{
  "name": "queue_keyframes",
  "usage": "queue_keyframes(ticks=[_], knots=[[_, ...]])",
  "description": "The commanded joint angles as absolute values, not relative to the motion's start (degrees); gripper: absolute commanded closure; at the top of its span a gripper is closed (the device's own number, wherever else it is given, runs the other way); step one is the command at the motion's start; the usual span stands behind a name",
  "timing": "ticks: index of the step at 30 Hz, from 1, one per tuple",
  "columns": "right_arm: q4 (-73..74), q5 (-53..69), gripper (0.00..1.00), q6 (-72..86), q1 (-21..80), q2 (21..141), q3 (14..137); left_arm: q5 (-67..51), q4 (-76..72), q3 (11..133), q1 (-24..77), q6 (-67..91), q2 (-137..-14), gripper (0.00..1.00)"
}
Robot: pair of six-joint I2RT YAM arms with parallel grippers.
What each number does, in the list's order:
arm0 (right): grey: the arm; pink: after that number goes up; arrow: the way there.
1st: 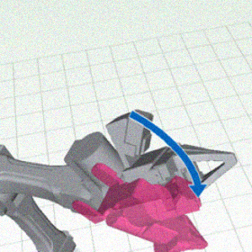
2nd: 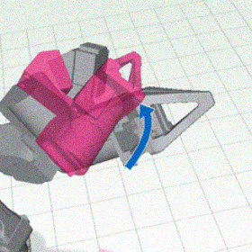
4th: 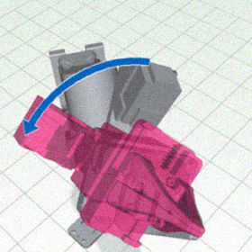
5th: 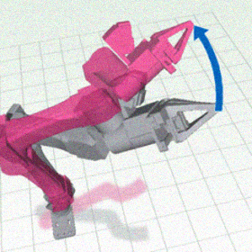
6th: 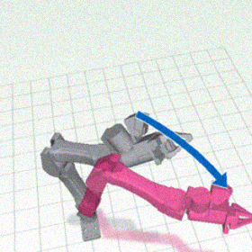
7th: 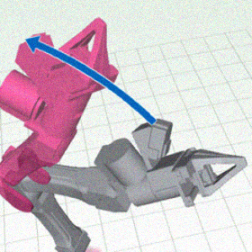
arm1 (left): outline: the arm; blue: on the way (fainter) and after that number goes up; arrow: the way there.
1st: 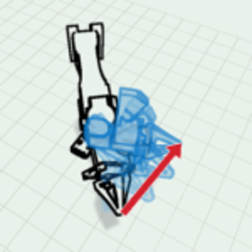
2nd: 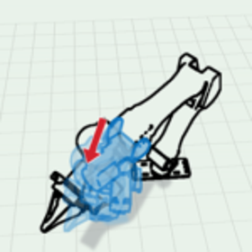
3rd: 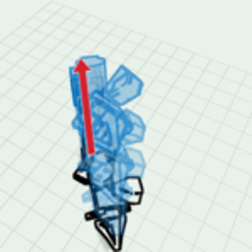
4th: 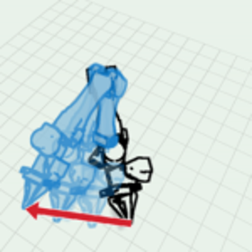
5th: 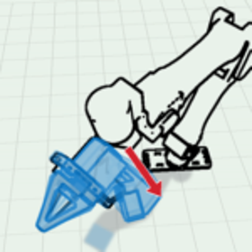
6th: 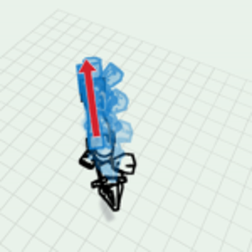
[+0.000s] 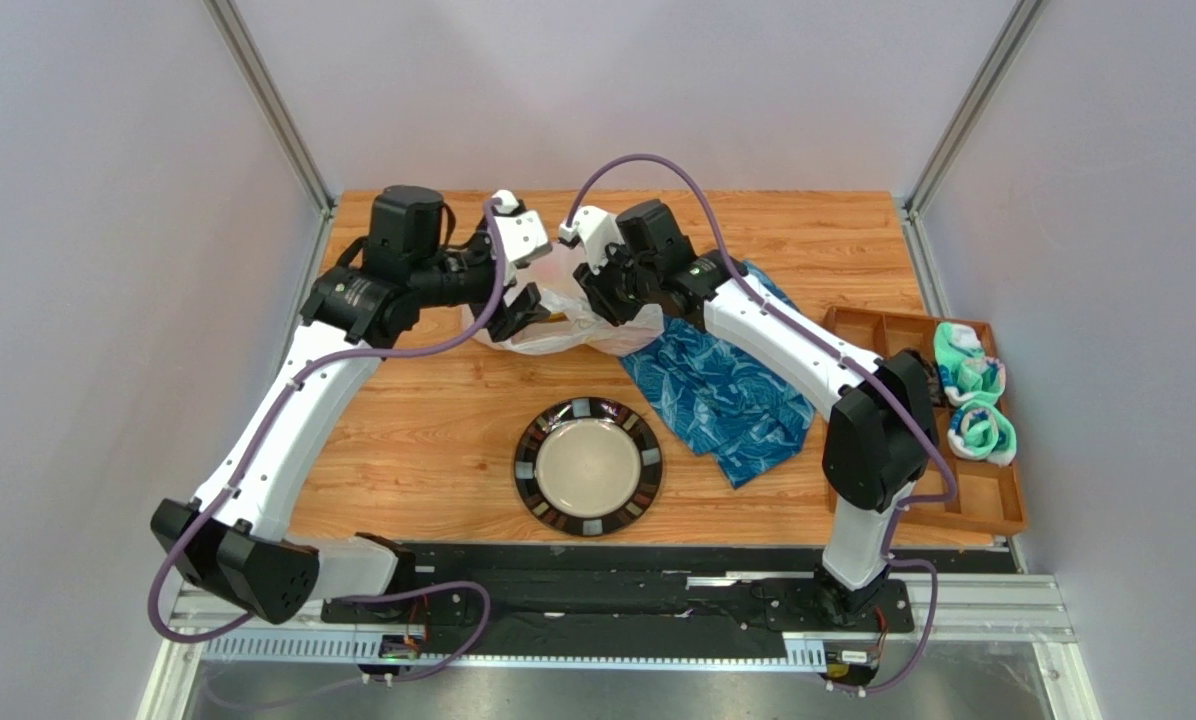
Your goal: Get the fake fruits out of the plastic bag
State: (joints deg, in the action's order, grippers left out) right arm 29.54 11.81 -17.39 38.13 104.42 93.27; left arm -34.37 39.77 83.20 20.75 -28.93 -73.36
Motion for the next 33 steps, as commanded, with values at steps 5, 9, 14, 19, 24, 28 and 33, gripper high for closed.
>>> queue_keyframes(ticks=[5, 9, 14, 19, 24, 28, 33], knots=[[27.60, 11.51, 0.71, -16.26, 38.32, 101.08, 90.88, -30.15, 43.69, 85.96, 25.65, -42.89, -79.53, 0.22], [27.69, 11.16, 0.71, -16.00, 38.32, 100.99, 90.44, -23.84, 36.07, 80.79, 27.16, -42.10, -81.47, 0.27], [26.99, 10.99, 0.71, -15.65, 37.44, 100.90, 88.60, -20.13, 28.57, 77.08, 27.25, -40.52, -81.21, 0.56], [19.97, 3.89, 0.30, -13.97, 36.12, 100.64, 83.07, -12.92, 27.42, 78.65, 26.11, -30.27, -79.81, 1.00], [21.26, 6.49, 0.21, -19.32, 36.04, 100.20, 77.27, -13.18, 28.91, 77.45, 18.29, 1.61, -72.36, 1.00], [24.69, 8.70, 0.30, -18.99, 36.04, 96.34, 73.31, -8.88, 28.39, 69.27, 16.79, 12.55, -65.14, 1.00], [26.10, 9.84, 0.31, -17.49, 36.30, 92.20, 71.01, -13.87, 26.91, 59.78, 12.22, 26.27, -60.91, 1.00]])
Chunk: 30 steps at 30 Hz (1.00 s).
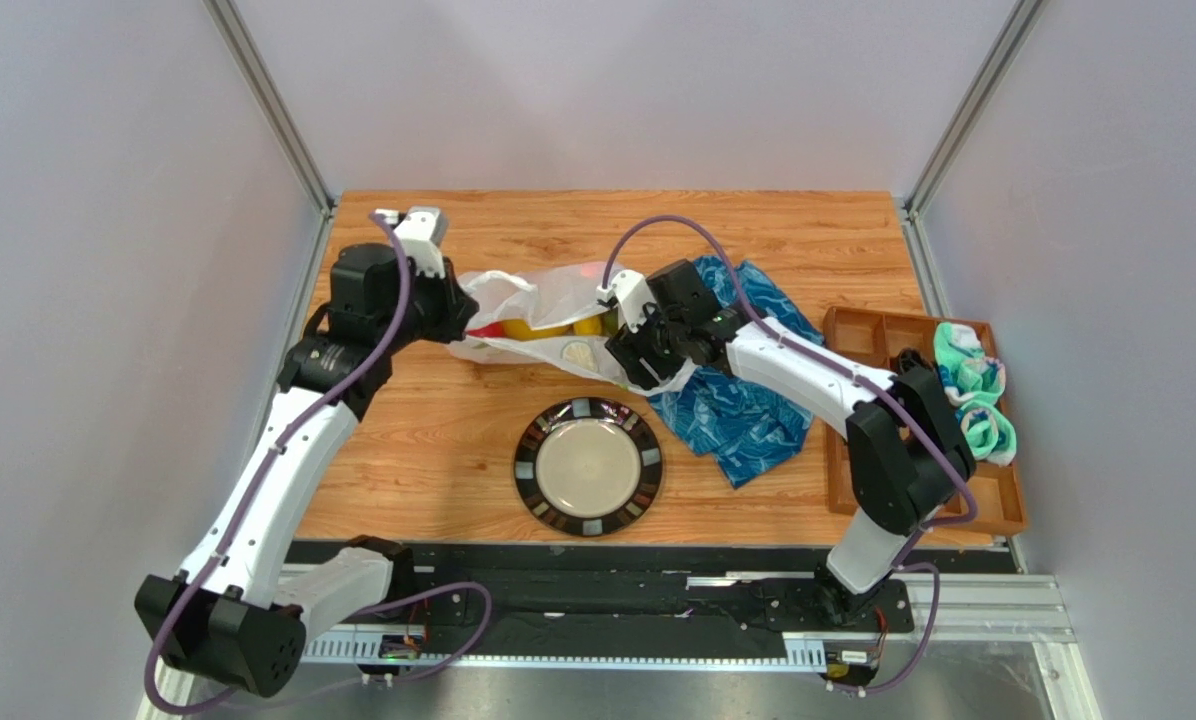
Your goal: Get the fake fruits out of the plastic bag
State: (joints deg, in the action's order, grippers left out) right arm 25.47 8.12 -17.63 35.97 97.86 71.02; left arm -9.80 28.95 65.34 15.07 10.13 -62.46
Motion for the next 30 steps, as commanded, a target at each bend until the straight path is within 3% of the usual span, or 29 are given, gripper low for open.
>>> queue_keyframes(ticks=[1, 6, 13, 19, 22, 26, 30], knots=[[26.45, 10.54, 0.33, -17.58, 36.21, 91.76, 73.19, -15.02, 26.11, 58.81, 12.13, 26.45, -60.73, 1.00], [29.62, 13.71, 0.46, -20.21, 36.39, 94.30, 84.09, -16.00, 23.56, 59.58, 11.95, 27.86, -62.13, 1.00], [38.29, 19.76, 0.72, -23.90, 36.56, 105.98, 99.74, -15.99, 22.76, 66.26, 11.16, 26.98, -66.27, 1.00], [44.72, 20.04, 0.86, -28.03, 36.74, 116.09, 110.63, -16.52, 22.76, 67.94, 10.46, 27.60, -67.15, 1.00], [50.42, 18.55, 0.88, -28.65, 36.65, 118.91, 118.90, -16.70, 22.59, 68.29, 9.67, 27.95, -67.32, 1.00], [49.15, 23.11, 0.88, -32.95, 36.74, 112.96, 114.29, -17.40, 21.54, 68.47, 9.23, 28.74, -68.03, 1.00], [43.77, 18.39, 0.91, -38.58, 38.14, 111.09, 106.00, -18.98, 21.27, 69.52, 8.88, 29.36, -68.29, 1.00]])
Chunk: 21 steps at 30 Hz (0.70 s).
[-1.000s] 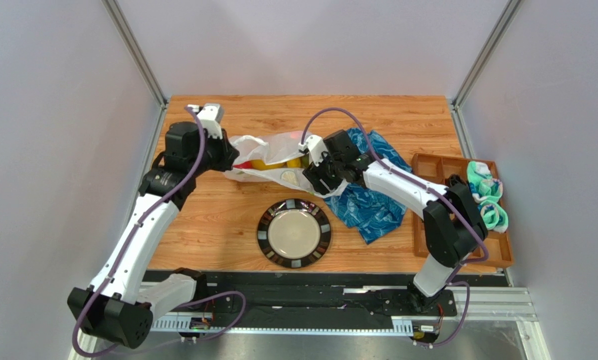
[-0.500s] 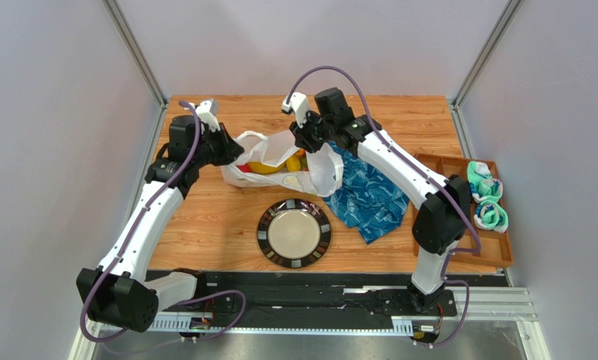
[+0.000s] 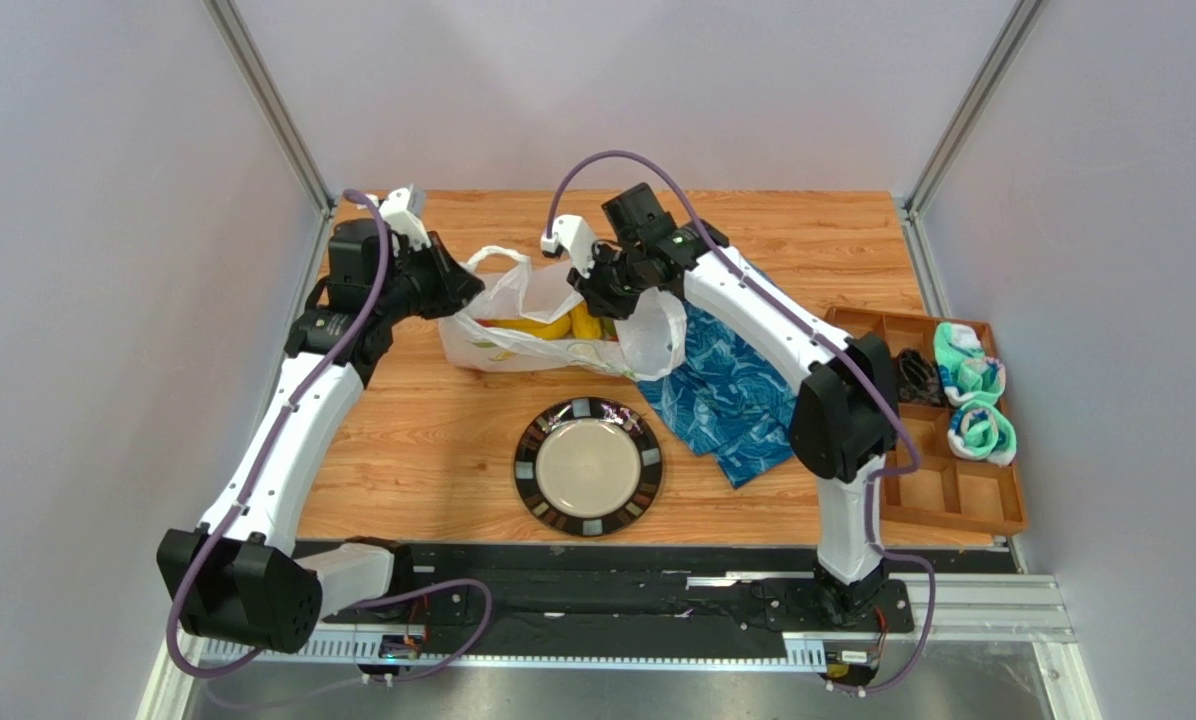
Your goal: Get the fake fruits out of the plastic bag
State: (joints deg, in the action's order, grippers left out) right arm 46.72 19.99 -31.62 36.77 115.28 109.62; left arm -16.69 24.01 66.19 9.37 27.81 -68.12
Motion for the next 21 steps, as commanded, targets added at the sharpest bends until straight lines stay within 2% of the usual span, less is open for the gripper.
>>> queue_keyframes(ticks=[1, 3, 6, 8, 9, 12, 17, 18, 21], knots=[[44.38, 17.33, 0.91, -39.02, 38.14, 112.22, 106.17, -19.42, 21.62, 70.30, 8.79, 28.49, -68.29, 1.00], [45.17, 15.13, 0.92, -40.07, 37.19, 116.00, 108.10, -21.26, 21.97, 71.27, 8.88, 25.68, -68.29, 1.00], [44.39, 14.50, 0.86, -39.73, 35.08, 119.87, 111.70, -22.32, 22.59, 72.51, 8.88, 21.81, -68.20, 1.00], [43.51, 15.20, 0.75, -39.55, 34.46, 121.20, 113.37, -22.76, 21.01, 71.63, 8.88, 20.31, -67.41, 1.00], [42.72, 15.12, 0.64, -39.90, 34.37, 121.20, 113.64, -22.94, 20.48, 71.37, 8.88, 20.04, -67.24, 1.00], [37.37, 14.68, 0.45, -40.52, 34.37, 121.46, 112.85, -25.30, 19.78, 71.28, 8.88, 19.69, -67.23, 1.00], [29.72, 12.66, 0.26, -40.08, 34.36, 124.01, 114.08, -30.14, 20.48, 70.84, 8.88, 19.86, -67.41, 1.00], [28.84, 11.70, 0.13, -39.64, 34.37, 124.62, 114.52, -30.41, 20.74, 70.67, 8.88, 19.69, -67.33, 1.00], [30.48, 12.21, 0.10, -39.90, 34.37, 128.57, 119.07, -30.76, 21.27, 69.70, 8.88, 18.55, -66.62, 1.00]])
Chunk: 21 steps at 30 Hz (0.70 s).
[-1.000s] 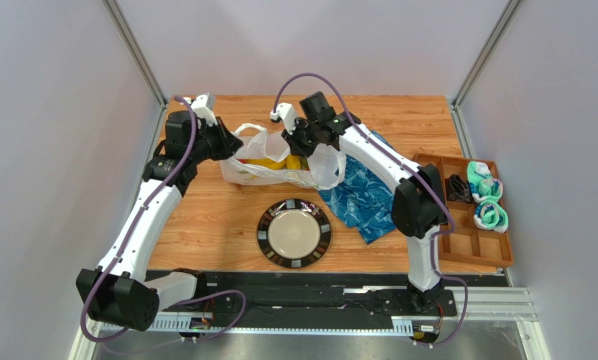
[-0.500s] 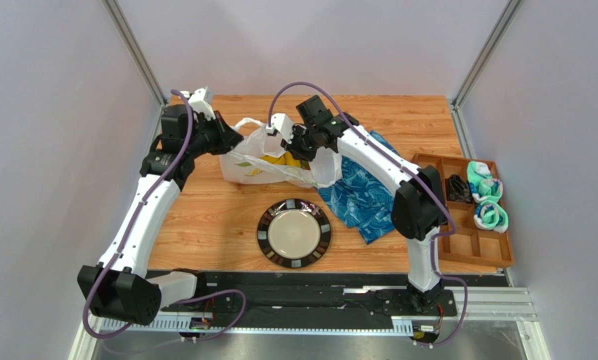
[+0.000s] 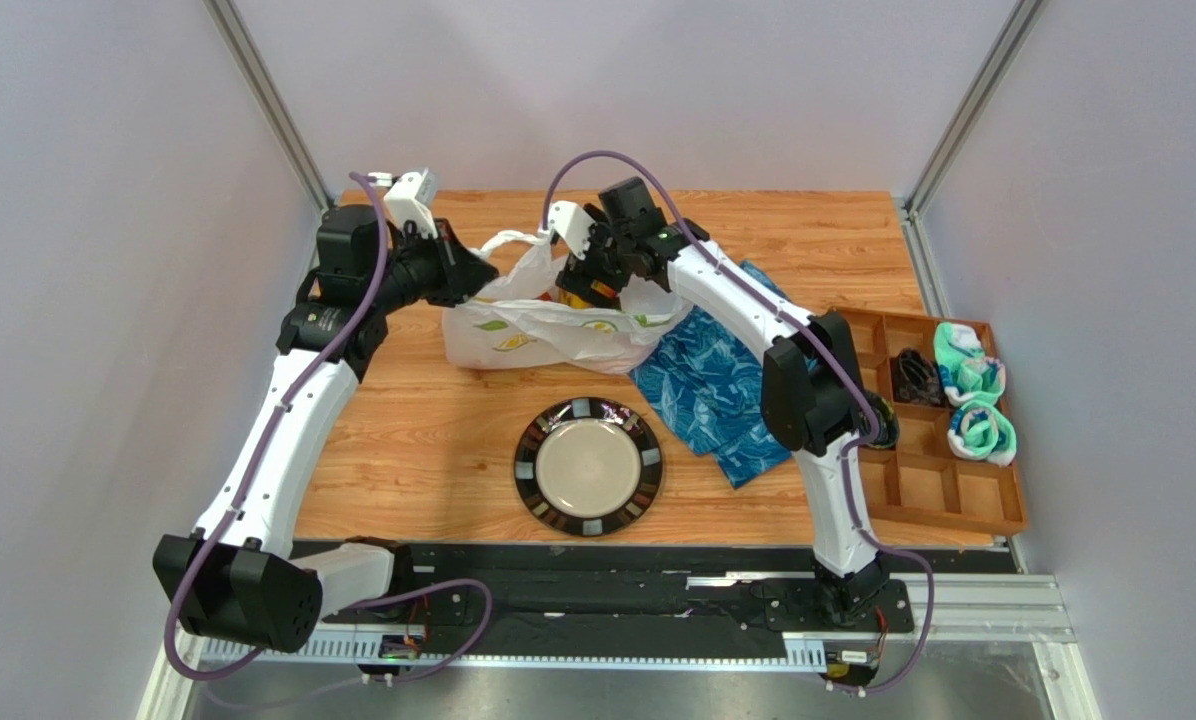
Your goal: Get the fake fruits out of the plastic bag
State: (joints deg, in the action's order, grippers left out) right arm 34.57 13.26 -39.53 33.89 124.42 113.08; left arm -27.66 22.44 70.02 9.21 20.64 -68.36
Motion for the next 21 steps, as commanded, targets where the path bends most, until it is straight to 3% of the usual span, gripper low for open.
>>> queue_keyframes(ticks=[1, 7, 12, 14, 15, 17, 21], knots=[[31.72, 12.56, 0.10, -39.82, 34.37, 131.28, 122.92, -30.67, 21.53, 69.35, 8.88, 18.28, -66.53, 1.00], [34.10, 10.11, 0.08, -40.34, 34.28, 139.82, 131.65, -30.50, 22.15, 69.08, 8.88, 17.14, -66.80, 1.00], [34.89, 10.63, 0.12, -42.10, 34.37, 140.01, 132.19, -29.80, 22.41, 68.99, 8.88, 16.09, -66.88, 1.00], [35.50, 10.63, 0.28, -43.58, 34.37, 139.84, 132.19, -29.10, 21.97, 68.64, 8.88, 16.26, -67.15, 1.00], [35.59, 10.81, 0.46, -43.94, 34.28, 138.96, 131.40, -28.57, 21.54, 68.47, 8.88, 16.69, -67.41, 1.00], [35.33, 11.33, 0.62, -44.47, 34.28, 137.29, 129.56, -28.48, 21.01, 68.29, 8.88, 17.05, -67.50, 1.00], [33.40, 13.52, 0.73, -43.34, 34.28, 128.18, 120.70, -27.34, 20.39, 67.68, 8.88, 17.75, -67.59, 1.00]])
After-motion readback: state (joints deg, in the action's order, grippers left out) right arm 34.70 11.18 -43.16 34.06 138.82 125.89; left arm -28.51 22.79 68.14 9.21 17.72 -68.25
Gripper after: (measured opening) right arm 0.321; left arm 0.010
